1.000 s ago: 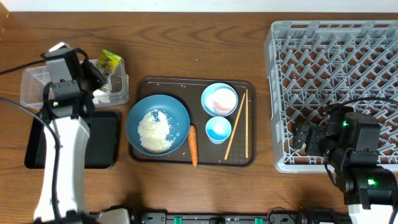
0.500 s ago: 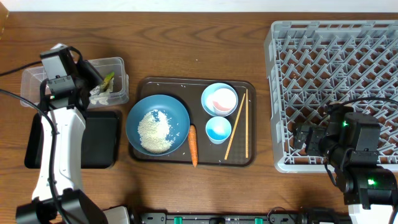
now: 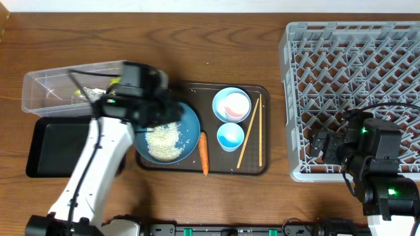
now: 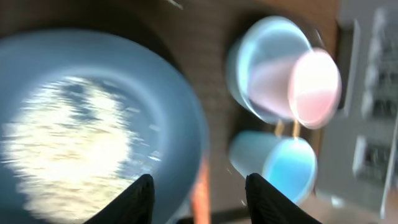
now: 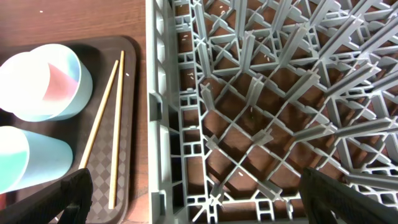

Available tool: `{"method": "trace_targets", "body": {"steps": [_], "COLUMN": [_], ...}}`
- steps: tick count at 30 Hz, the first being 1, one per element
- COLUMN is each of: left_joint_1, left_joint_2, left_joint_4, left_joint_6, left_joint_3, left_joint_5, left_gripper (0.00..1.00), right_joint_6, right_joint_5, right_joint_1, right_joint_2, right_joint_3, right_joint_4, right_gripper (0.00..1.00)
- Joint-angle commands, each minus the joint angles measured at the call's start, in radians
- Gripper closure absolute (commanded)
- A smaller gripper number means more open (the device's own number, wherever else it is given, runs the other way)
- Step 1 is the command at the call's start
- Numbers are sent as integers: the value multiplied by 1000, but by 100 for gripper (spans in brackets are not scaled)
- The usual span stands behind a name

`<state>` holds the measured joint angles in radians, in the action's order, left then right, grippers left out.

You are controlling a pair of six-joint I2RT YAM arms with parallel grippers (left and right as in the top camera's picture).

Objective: Sort waste into correct bins and load items into the dishwasher rack
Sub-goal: 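Grasp the nested pink and blue cups with left gripper and lift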

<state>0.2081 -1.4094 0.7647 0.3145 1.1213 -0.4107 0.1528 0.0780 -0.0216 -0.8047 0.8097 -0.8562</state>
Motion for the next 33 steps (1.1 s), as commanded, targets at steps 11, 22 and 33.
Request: {"method": "trace_targets", "body": {"steps": [11, 22, 33], "left_joint_1": [289, 335, 323], "left_joint_2": [-132, -315, -253], "left_joint_4": [-31, -100, -2], "left_joint_6": [32, 32, 32], "left_joint_3": [-7, -7, 10], "left_joint_5": [38, 38, 6], "left_gripper": [49, 59, 94], "right_joint_6": [-4, -4, -4], "right_joint_5": [-3, -3, -18], "right_joint_1": [16, 16, 15], "right_joint_2": [0, 0, 0], "right_joint_3": [19, 19, 19], "right_joint_4": [-9, -13, -25], "right_gripper": [1, 1, 1]}}
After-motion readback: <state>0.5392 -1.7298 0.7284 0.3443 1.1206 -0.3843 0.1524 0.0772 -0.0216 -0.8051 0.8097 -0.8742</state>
